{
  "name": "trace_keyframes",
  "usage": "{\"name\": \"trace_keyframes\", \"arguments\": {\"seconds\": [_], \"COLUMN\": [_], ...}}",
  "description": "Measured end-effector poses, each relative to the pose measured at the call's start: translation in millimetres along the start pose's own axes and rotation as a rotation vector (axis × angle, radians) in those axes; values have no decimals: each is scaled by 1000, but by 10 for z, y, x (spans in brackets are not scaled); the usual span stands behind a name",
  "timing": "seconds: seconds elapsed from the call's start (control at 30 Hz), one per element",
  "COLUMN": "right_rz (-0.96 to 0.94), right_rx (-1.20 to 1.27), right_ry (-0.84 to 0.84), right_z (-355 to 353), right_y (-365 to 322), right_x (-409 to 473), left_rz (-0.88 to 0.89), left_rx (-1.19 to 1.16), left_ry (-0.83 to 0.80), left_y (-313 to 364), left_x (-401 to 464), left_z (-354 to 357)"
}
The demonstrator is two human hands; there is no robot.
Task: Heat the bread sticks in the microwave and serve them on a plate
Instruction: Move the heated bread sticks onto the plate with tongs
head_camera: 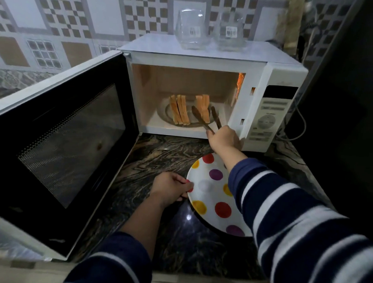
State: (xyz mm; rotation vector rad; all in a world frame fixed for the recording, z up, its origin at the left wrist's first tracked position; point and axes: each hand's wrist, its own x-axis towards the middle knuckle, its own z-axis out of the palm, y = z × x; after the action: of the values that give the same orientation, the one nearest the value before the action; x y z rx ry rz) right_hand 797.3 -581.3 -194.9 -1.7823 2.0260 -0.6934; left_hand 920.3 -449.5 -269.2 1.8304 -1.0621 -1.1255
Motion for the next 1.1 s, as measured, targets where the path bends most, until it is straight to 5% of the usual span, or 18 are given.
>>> {"name": "trace_keyframes", "arguments": {"seconds": [0.43, 0.67, 0.9, 1.1], "right_rz": [-18, -44, -73, -30], "right_rx": [-28, 11, 6, -74], "right_ry": [57, 96, 110, 124], "right_z": [16, -230, -513, -657], "right_y": [-8, 270, 874, 1374], "right_x": [38, -277, -989, -1615], "left_rz": [54, 366, 412, 391], "left_rx": [43, 701, 925, 981], "left_ry": [47, 347, 113, 84], "left_y": [-25, -57, -278, -289], "left_x": [6, -185, -254, -252], "left_z": [23, 76, 78, 73]}}
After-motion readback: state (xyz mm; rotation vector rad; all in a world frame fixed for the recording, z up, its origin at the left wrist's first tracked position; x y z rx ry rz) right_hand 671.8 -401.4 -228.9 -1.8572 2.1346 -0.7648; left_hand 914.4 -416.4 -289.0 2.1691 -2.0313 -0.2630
